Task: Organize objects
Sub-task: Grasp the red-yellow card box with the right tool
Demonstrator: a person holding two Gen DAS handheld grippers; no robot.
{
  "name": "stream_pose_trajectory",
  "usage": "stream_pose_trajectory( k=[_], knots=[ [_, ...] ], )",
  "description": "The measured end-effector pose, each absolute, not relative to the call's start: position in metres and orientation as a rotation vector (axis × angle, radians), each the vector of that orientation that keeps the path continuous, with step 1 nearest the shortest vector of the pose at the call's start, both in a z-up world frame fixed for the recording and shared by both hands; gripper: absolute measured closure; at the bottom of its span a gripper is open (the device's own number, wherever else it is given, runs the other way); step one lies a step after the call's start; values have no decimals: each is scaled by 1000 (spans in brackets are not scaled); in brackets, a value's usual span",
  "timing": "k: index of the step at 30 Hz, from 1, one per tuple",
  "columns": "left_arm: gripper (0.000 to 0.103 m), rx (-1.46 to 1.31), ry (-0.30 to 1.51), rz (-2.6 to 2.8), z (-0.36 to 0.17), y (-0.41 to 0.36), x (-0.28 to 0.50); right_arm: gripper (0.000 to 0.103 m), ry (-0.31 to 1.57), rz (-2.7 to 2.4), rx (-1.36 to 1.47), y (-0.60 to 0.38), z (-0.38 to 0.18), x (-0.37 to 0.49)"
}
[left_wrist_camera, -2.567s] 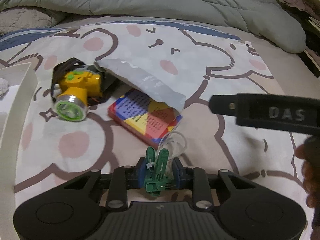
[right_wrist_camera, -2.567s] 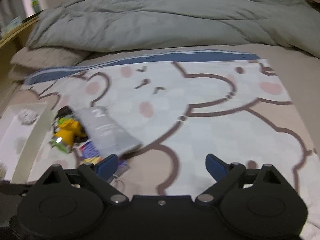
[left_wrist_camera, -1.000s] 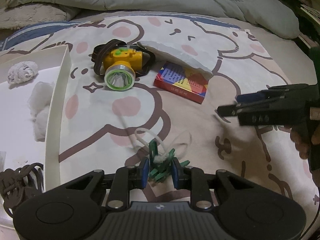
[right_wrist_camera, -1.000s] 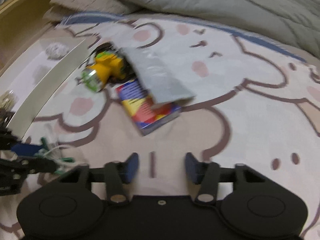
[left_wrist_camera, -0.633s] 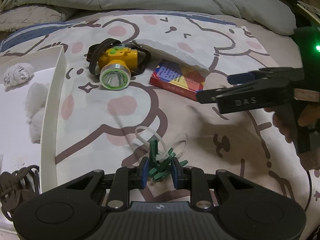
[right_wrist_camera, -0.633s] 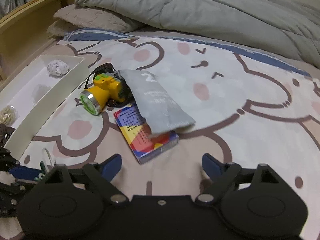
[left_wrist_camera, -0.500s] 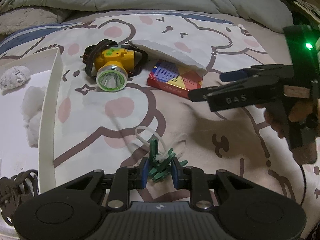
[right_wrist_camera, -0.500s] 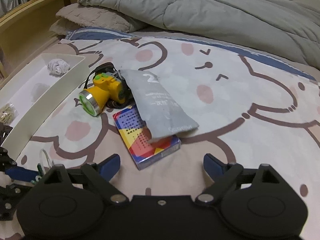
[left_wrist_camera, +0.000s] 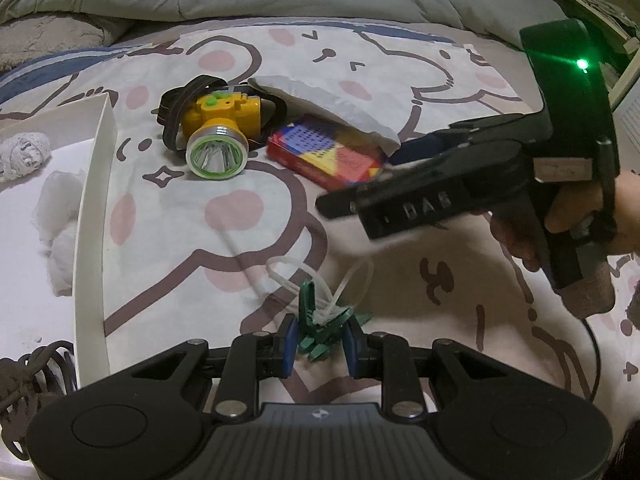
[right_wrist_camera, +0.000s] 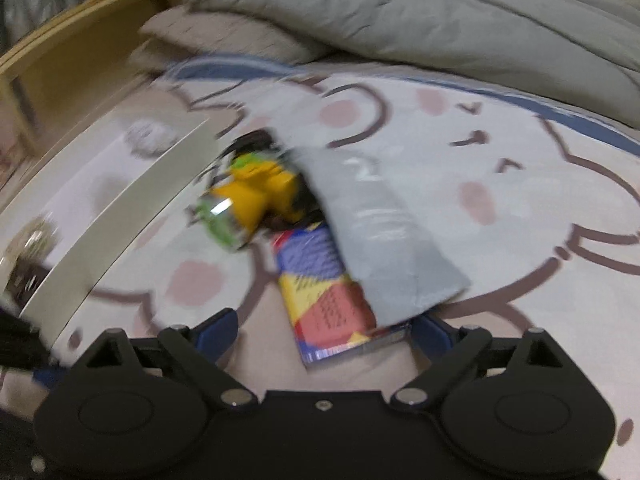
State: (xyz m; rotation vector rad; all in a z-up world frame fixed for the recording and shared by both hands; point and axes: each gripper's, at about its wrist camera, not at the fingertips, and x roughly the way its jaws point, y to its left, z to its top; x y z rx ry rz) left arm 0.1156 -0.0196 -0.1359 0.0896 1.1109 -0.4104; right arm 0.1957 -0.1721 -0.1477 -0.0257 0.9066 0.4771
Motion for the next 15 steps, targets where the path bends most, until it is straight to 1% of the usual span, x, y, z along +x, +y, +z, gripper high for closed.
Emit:
stream_pose_trajectory(
  k=[2,5,10,11,13,14,15],
  knots=[
    [77,88,1117,-412,-136,-19,114,9,925,532,-35,-169,-147,193],
    [77,92,1121,-406,-136,-17,112,17,947,501,-32,-166,-147,196],
    [77,92,1126,-391,-140,-12,112,18,937,384,-29,-157,-152,205],
    [77,92,1127,-386,-140,-11,112,20,929,374,-32,-155,-152,206],
    [77,85,1127,-384,-141,-10,113,28,925,346,-36,-153,-154,209],
    [77,76,1125,-384,-141,-9,114,36,929,336,-37,-152,-155,210],
    [77,66,1124,-384,-140,-8,114,37,936,330,-44,-151,-155,210]
  ],
)
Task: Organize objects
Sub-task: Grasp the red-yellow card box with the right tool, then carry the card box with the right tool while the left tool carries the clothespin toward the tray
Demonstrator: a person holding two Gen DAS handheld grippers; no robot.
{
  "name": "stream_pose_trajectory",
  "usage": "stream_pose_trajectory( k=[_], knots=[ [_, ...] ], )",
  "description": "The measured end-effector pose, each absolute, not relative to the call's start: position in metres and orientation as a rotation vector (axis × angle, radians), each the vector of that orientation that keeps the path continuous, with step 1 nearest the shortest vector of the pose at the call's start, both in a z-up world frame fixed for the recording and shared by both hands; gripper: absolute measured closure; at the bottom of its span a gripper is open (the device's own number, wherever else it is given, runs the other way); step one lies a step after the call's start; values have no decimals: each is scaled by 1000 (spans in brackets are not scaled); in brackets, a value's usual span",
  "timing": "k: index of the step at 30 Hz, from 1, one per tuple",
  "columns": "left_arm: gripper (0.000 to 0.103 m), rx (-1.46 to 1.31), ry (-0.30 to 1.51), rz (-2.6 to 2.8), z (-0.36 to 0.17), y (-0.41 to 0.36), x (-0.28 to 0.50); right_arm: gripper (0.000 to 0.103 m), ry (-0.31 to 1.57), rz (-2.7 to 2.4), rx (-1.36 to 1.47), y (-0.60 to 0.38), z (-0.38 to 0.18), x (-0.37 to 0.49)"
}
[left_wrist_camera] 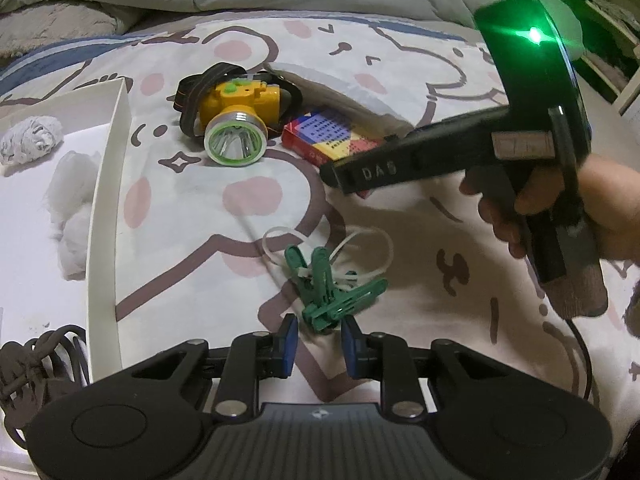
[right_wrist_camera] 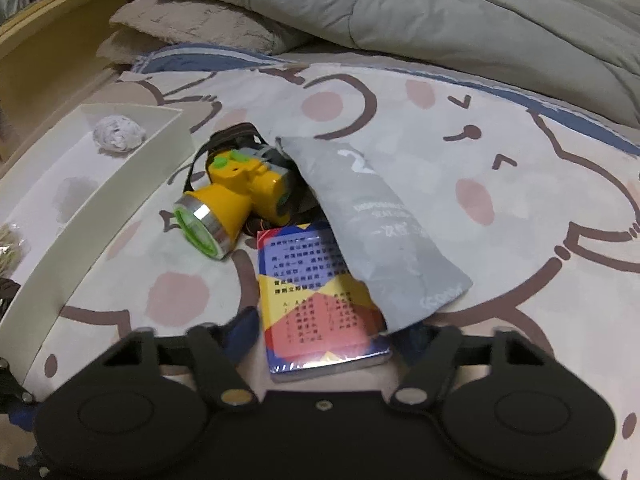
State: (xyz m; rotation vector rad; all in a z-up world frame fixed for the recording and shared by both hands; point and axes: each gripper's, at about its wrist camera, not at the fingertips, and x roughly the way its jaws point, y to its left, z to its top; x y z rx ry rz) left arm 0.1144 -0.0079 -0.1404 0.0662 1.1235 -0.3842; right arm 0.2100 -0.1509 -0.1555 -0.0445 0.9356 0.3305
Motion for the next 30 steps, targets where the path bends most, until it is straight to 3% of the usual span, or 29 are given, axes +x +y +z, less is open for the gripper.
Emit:
stream_pose_trajectory(
  k=[3,5,7,21,30],
  knots=[
    [76,44,1116,-382,-139,-8,116,40,943,337,-92,-147,-153,206],
    [62,39,1109,-372,-138,-8,118,40,962,339,-98,-148,-151,202],
    [56,48,1097,-362,-137,-9,120,40,981,342,-99,-151,-150,197],
    [56,-174,1112,-246,-138,-3,136,42,1106,441,-196,-175,-142,141],
    [56,-171,1110,-237,-144,-7,137,41,1175,514,-227,-182,-140,126]
  ],
)
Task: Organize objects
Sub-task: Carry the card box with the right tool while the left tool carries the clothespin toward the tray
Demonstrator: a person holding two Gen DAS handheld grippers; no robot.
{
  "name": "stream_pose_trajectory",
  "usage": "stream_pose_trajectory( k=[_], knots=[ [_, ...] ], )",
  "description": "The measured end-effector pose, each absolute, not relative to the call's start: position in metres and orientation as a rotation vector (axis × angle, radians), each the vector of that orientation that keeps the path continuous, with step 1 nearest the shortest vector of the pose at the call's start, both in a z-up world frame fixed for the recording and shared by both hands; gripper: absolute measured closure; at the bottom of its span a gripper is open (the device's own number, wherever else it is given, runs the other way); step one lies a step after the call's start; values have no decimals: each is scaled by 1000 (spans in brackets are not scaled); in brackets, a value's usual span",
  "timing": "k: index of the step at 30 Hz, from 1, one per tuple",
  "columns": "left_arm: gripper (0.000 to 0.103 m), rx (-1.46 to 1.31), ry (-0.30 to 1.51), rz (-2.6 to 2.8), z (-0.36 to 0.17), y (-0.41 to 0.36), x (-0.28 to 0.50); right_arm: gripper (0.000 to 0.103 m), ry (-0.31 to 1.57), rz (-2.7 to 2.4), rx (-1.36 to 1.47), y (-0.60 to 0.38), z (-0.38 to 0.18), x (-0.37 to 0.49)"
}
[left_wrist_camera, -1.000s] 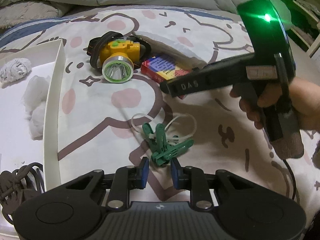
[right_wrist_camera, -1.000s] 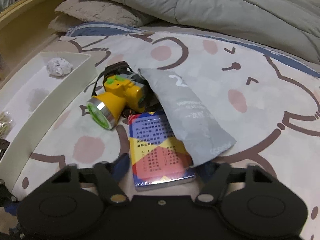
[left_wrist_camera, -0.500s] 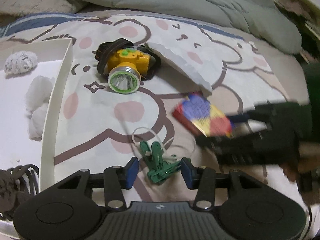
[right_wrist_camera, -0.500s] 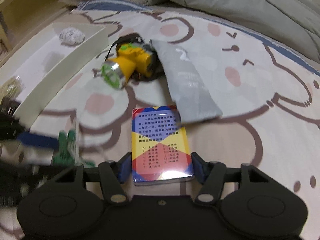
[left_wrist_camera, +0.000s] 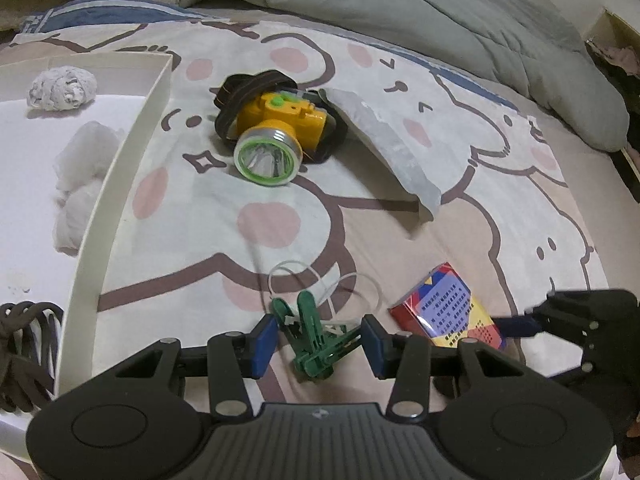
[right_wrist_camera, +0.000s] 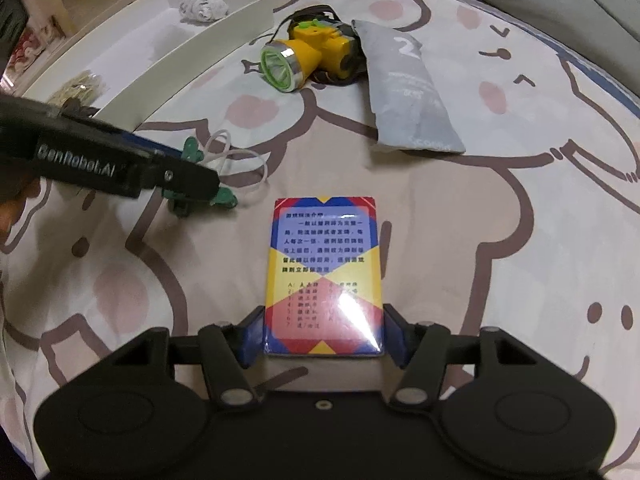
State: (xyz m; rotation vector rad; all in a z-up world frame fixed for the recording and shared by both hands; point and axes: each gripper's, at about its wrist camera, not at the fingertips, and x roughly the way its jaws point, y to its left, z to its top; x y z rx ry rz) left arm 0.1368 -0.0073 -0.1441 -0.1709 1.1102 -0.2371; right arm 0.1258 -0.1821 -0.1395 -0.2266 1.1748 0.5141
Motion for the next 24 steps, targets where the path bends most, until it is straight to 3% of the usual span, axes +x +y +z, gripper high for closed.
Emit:
stream_pose_trajectory(
  k=[13,15,24],
  knots=[
    [69,-164,1085,-298,-143,-14,136,35,1124,447,-217,-169,-149,134],
    [71,-161,1081,-302,-141,-14,135,42,1120,445,-231,-167,-148,133],
    [78,-149,1042,-326,-126,-16,127,43,1104,389,-221,-163,-139,131]
  ],
)
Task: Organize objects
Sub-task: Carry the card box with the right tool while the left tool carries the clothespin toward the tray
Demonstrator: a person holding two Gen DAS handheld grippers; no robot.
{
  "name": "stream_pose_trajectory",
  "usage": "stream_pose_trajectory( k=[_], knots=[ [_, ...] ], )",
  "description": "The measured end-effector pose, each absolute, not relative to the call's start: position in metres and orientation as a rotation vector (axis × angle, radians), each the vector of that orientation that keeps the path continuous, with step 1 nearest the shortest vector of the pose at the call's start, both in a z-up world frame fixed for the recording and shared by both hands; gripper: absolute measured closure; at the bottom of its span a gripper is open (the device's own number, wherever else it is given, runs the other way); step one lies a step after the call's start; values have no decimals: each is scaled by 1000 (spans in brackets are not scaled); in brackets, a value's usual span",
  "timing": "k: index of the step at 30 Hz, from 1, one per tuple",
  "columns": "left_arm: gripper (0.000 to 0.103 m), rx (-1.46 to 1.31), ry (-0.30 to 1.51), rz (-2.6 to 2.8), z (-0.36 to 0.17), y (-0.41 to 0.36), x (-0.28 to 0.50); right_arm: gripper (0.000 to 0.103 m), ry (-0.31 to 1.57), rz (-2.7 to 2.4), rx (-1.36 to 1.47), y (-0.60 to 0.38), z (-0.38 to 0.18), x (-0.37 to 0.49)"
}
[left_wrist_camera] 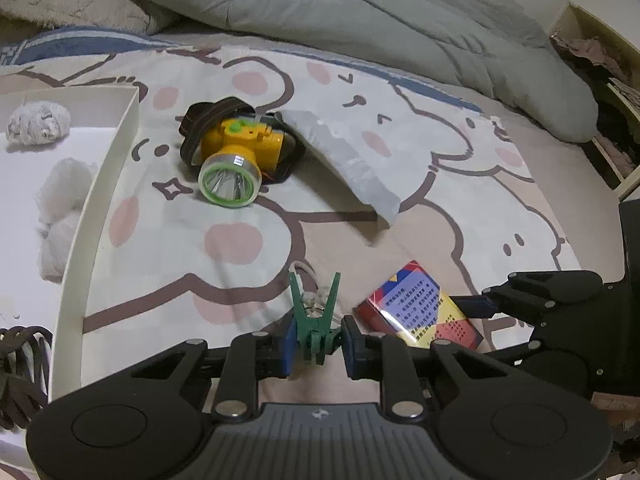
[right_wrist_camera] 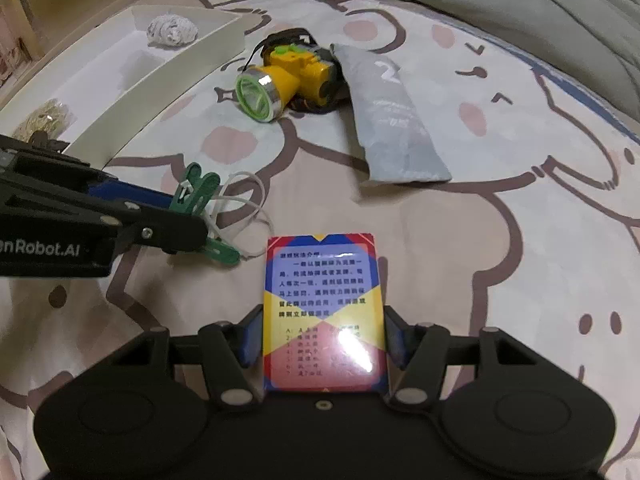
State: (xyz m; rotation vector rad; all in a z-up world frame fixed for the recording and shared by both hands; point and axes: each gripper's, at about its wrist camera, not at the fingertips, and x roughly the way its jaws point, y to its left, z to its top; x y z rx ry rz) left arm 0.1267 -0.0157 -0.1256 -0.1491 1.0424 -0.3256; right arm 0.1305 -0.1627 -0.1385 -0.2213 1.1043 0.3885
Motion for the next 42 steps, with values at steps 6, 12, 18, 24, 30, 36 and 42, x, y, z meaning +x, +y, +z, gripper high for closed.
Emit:
stream_pose_trajectory(
  k=[6,12,18,24,30,36,42],
  knots=[
    [78,-145,1009,-330,-111,-13,119,43,1059,341,-190,-166,-122,128],
    [78,-128,947,-321,-89,-10,110,43,1003,281,-158,-173,-103,125],
    [78,-83,880,-286,-67,-9,102,42,919,248,-107,-175,-78,120],
    [78,-71,822,-266,-48,-1,94,43,845,224,-73,-175,-55,114],
    [78,-25,744,-251,-30,4,84,42,773,202,-49,-176,-33,105],
    [78,-36,684,-250,-14,13,75,42,700,182,-9,-180,-12,93],
    [78,-35,627,-242,-1,21,67,42,641,137,25,-183,1,87]
  ],
)
